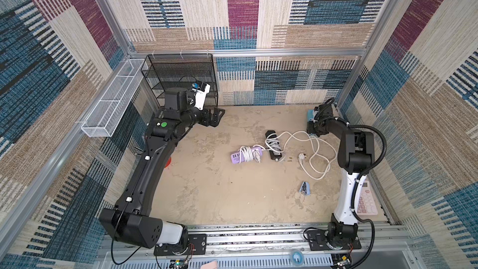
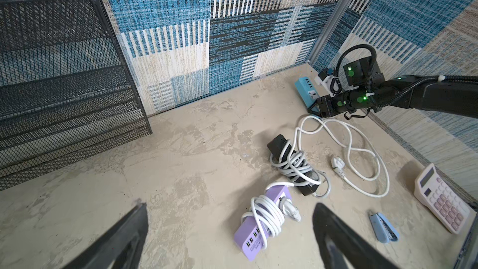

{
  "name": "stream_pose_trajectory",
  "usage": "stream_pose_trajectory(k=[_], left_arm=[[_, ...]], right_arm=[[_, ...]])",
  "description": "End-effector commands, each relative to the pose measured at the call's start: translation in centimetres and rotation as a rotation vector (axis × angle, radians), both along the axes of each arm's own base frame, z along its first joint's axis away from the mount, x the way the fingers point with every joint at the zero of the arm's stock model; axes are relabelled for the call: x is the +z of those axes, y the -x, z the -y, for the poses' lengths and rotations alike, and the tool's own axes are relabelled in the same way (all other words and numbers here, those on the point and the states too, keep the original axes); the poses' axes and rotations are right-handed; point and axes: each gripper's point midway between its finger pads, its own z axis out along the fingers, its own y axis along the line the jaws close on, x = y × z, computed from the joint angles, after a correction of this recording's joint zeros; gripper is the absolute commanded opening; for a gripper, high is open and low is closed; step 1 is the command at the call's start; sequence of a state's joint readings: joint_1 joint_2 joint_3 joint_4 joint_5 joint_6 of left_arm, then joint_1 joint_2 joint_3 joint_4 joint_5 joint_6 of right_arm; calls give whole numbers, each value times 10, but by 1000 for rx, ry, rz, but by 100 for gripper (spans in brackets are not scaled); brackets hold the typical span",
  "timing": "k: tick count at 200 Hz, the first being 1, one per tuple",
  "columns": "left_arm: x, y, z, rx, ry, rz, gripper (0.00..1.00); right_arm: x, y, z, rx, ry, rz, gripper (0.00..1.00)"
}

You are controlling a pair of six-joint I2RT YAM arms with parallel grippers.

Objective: Unwrap the cord wrapped around the power strip
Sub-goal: Place the power strip at the center of the board, then pick up the power strip from the center of the board.

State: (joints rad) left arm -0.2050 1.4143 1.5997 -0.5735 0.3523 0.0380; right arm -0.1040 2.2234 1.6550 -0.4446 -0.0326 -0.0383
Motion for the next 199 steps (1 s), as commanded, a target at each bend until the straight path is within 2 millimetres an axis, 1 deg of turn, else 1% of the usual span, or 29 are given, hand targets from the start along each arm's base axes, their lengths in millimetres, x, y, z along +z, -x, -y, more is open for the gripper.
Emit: stream_pose_trajectory(k=[1, 12, 21, 33, 43, 46, 60, 65, 76, 85, 100, 120, 141, 146, 155, 169, 174, 179, 185, 199], left_arm=[[3, -1, 4, -17, 24, 5, 100], [2, -1, 4, -19, 24, 1, 100], [-1, -2, 5, -21, 24, -6, 100], [-3, -3, 5, -21, 24, -13, 100], [-5, -5, 5, -17, 25, -20, 100], [-6, -5, 5, -14, 25, -22, 100], [-11, -8, 4, 0, 29, -36, 100], [-14, -9, 4, 4, 30, -41, 100], [-17, -12, 4, 11, 34, -54, 100], [-21, -13, 5, 14, 39, -75, 100], [-36, -12, 4, 33, 50, -121, 100], [-56, -3, 2, 55, 76, -163, 100], [-81, 10, 0, 75, 111, -214, 100], [-88, 13, 0, 79, 126, -228, 100], [-98, 20, 3, 74, 161, -242, 100], [-120, 28, 3, 87, 198, -276, 100], [-125, 31, 4, 86, 218, -280, 100], [-136, 35, 6, 82, 236, -303, 100], [-142, 38, 8, 79, 257, -313, 100], [-160, 43, 13, 70, 302, -345, 99]], right_arm=[[10, 9, 3, -20, 12, -9, 82], [21, 7, 3, -19, 17, 17, 93], [31, 6, 3, -19, 21, 41, 100], [47, 5, 2, -15, 29, 79, 98], [66, 1, 0, -5, 36, 127, 98], [64, 5, -3, 2, 35, 121, 98], [83, 7, -13, 30, 32, 173, 98], [93, 7, -19, 48, 27, 198, 98], [110, 8, -34, 84, 12, 247, 98], [115, 13, -49, 119, -3, 261, 98], [119, 19, -76, 178, -43, 273, 98], [121, 25, -117, 272, -85, 286, 98], [118, 32, -142, 319, -112, 296, 98], [121, 34, -148, 327, -115, 308, 98], [124, 41, -160, 347, -120, 329, 98], [132, 56, -178, 377, -124, 370, 98], [138, 61, -185, 390, -130, 390, 98], [143, 67, -191, 402, -138, 404, 98], [151, 77, -200, 419, -150, 425, 98], [165, 93, -215, 456, -178, 460, 98]])
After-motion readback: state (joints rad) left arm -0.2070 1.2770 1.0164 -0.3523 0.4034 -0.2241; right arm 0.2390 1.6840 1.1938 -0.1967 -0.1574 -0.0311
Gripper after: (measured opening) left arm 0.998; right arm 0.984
